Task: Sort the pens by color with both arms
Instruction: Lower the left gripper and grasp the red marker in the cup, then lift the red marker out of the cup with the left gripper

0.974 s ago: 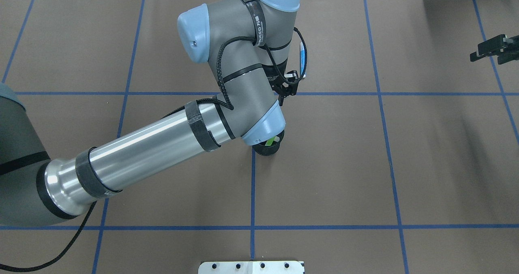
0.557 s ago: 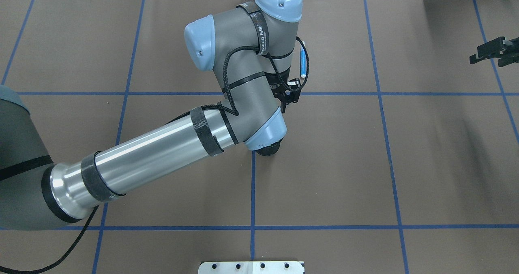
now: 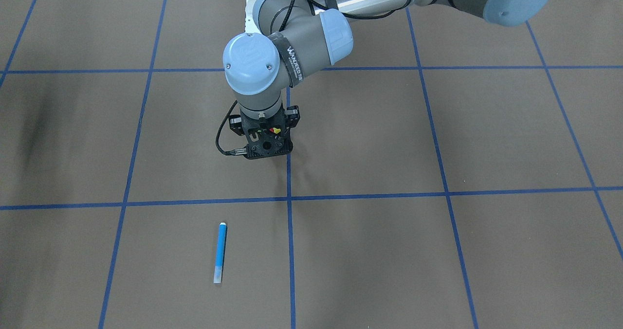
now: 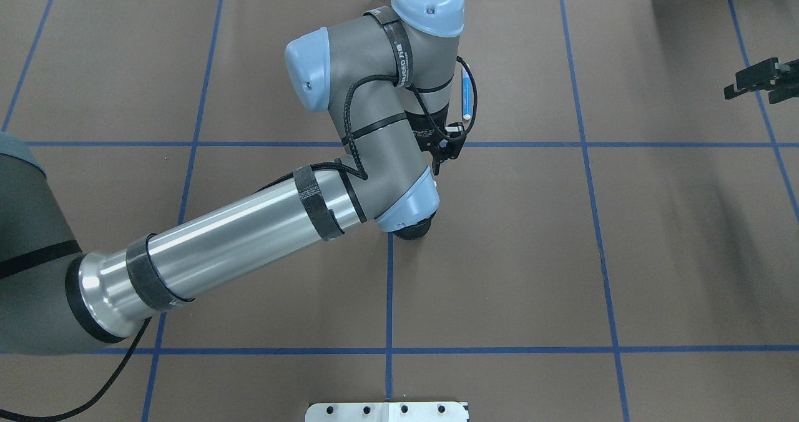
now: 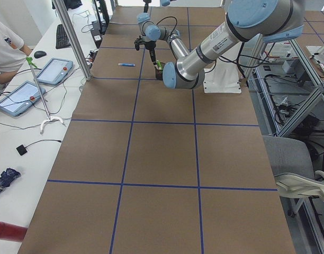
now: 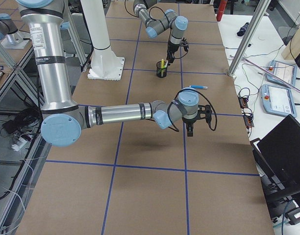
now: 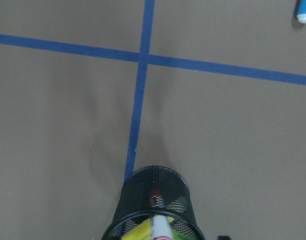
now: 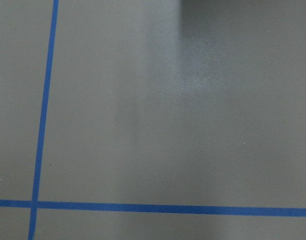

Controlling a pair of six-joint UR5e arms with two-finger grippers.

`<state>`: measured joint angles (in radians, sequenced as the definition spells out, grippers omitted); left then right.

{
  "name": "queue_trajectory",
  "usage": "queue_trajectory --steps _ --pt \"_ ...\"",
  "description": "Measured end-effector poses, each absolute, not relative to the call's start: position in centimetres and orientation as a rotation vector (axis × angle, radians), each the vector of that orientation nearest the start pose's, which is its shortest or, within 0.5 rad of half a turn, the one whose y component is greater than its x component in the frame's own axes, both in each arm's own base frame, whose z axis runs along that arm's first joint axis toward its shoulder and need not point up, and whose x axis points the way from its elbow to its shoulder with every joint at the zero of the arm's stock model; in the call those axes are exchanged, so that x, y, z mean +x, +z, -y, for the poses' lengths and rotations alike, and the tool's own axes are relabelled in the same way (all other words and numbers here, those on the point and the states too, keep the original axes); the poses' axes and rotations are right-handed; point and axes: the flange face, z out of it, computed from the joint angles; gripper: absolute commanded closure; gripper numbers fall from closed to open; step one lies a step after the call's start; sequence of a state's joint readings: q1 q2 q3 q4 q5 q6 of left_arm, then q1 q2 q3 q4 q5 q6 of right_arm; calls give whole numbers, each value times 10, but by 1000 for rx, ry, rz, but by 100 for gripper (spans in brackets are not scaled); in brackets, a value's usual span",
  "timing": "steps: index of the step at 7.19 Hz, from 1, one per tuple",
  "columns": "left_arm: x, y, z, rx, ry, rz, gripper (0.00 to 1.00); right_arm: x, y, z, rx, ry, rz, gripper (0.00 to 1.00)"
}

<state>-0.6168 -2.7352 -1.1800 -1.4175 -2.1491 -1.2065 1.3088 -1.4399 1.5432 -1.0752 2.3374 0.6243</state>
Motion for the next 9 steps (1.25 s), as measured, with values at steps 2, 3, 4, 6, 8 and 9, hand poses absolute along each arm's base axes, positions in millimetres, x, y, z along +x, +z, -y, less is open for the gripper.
queue_trajectory --steps 2,3,4,6,8,9 --pt "607 67 529 -209 -61 -794 100 -85 547 565 197 106 912 4" --pt "607 68 529 -210 -62 -793 100 -85 547 565 198 107 911 4" --pt "606 67 529 -222 -73 -792 100 -84 548 564 197 108 910 4" --pt "585 48 527 -235 -104 -822 100 -84 549 563 198 108 908 4" --pt "531 4 517 -178 -122 -874 100 -84 549 564 202 108 906 3" --pt "507 -11 515 -113 -139 -890 100 -84 549 564 208 110 900 3"
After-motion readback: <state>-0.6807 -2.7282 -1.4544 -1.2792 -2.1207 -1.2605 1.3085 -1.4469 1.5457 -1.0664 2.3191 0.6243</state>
